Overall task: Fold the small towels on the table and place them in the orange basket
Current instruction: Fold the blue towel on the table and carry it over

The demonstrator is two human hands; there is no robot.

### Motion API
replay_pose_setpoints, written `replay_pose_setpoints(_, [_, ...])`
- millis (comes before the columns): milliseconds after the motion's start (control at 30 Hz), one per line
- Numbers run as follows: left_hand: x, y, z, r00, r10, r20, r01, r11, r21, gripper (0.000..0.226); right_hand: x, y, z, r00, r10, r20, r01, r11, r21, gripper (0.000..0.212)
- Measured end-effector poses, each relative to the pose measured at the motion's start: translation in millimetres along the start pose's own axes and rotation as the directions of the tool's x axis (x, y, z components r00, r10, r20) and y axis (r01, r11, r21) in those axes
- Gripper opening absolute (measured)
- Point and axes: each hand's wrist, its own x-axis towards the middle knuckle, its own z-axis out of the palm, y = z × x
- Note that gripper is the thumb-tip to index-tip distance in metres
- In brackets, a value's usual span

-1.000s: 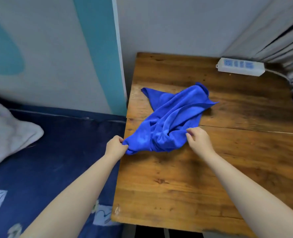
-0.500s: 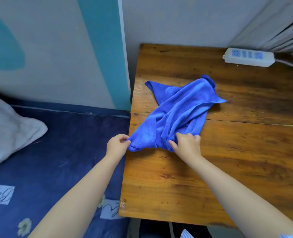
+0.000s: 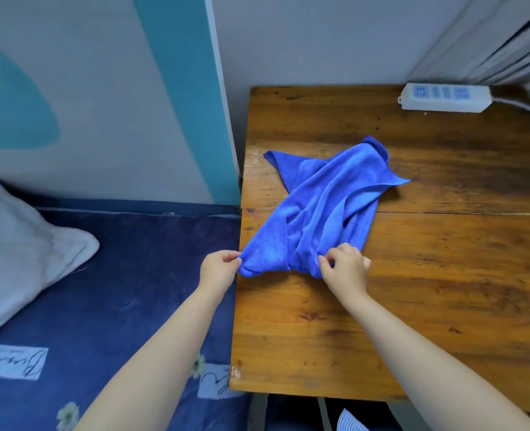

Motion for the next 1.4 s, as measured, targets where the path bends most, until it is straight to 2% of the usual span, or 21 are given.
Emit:
replay_pose_setpoints(67, [-1, 4, 0, 0.999, 0.012, -0.035, -0.012, 1.0, 0.024, 0.024, 1, 4, -12, 0.994, 0.099, -0.037, -0.091, 0.982, 0.166, 0.038])
replay_pose_setpoints(100, [-1, 6, 1, 0.998, 0.017, -0.054, -0.015, 0.999, 0.034, 0.024, 3, 6, -19, 0.989, 0.142, -0.039, -0.132, 0.972, 0.194, 0.041])
replay_pose_setpoints(167, [-2, 8, 1, 0.995, 0.011, -0.095, -0.005, 0.998, 0.065, 0.025, 5, 12, -31, 0.973, 0.227, -0.038, -0.212, 0.947, 0.242, 0.034])
replay_pose_setpoints(233, [-2, 8, 2, 0.991, -0.002, -0.133, 0.016, 0.995, 0.103, 0.026, 8, 24, -37, 0.95, 0.31, -0.046, -0.276, 0.895, 0.349, 0.038])
replay_pose_setpoints(333, [-3, 6, 3, 0.987, -0.012, -0.162, 0.033, 0.991, 0.128, 0.027, 9, 41, -51, 0.912, 0.403, -0.081, -0.306, 0.797, 0.52, 0.041])
replay_pose_setpoints(400, [-4, 4, 2, 0.985, -0.01, -0.172, 0.034, 0.99, 0.137, 0.027, 8, 49, -63, 0.911, 0.404, -0.085, -0.303, 0.794, 0.527, 0.04])
replay_pose_setpoints(567, [-1, 9, -5, 0.985, -0.028, -0.17, 0.048, 0.993, 0.11, 0.03, 11, 68, -93, 0.935, 0.35, -0.052, -0.283, 0.829, 0.482, 0.037])
replay_pose_setpoints(700, [1, 25, -8, 0.98, -0.053, -0.189, 0.062, 0.997, 0.041, 0.031, 16, 75, -120, 0.972, 0.234, -0.019, -0.222, 0.941, 0.254, 0.015])
replay_pose_setpoints(800, [-1, 43, -6, 0.984, -0.037, -0.172, 0.028, 0.998, -0.056, 0.03, 21, 70, -147, 0.988, 0.142, -0.055, -0.131, 0.976, 0.172, 0.005])
replay_pose_setpoints(900, [-5, 65, -6, 0.992, 0.006, -0.128, -0.018, 0.996, -0.088, 0.028, 27, 62, -177, 0.99, 0.042, -0.133, -0.03, 0.995, 0.093, 0.02])
replay_pose_setpoints(967, [-5, 87, -8, 0.996, 0.004, -0.084, -0.013, 0.994, -0.104, 0.029, 34, 58, -195, 0.996, 0.0, -0.093, -0.001, 1.0, -0.001, 0.026])
replay_pose_setpoints(1033, [-6, 113, -9, 0.999, -0.032, 0.003, 0.032, 0.995, -0.098, 0.03, 49, 58, -209, 0.999, 0.041, -0.001, -0.041, 0.994, -0.099, 0.028])
replay_pose_setpoints(1100, [-7, 143, -8, 0.996, -0.048, 0.076, 0.051, 0.998, -0.044, 0.031, 68, 52, -221, 0.994, 0.104, 0.02, -0.1, 0.986, -0.131, 0.03])
replay_pose_setpoints(1167, [-9, 180, -6, 0.998, 0.026, 0.05, -0.025, 1.0, -0.015, 0.031, 89, 36, -235, 0.993, 0.107, -0.046, -0.11, 0.992, -0.066, 0.032])
replay_pose_setpoints(1233, [-12, 227, -4, 0.981, 0.185, -0.06, -0.187, 0.982, -0.014, 0.029, 111, 12, -256, 0.981, 0.057, -0.183, -0.056, 0.998, 0.009, 0.033])
replay_pose_setpoints(1300, [-17, 276, -7, 0.914, 0.341, -0.219, -0.362, 0.93, -0.063, 0.026, 131, -15, -285, 0.942, -0.026, -0.333, 0.033, 0.999, 0.017, 0.034])
replay_pose_setpoints(1400, [-25, 334, -16, 0.79, 0.455, -0.41, -0.554, 0.817, -0.162, 0.027, 152, -42, -329, 0.866, -0.093, -0.492, 0.102, 0.995, -0.007, 0.036])
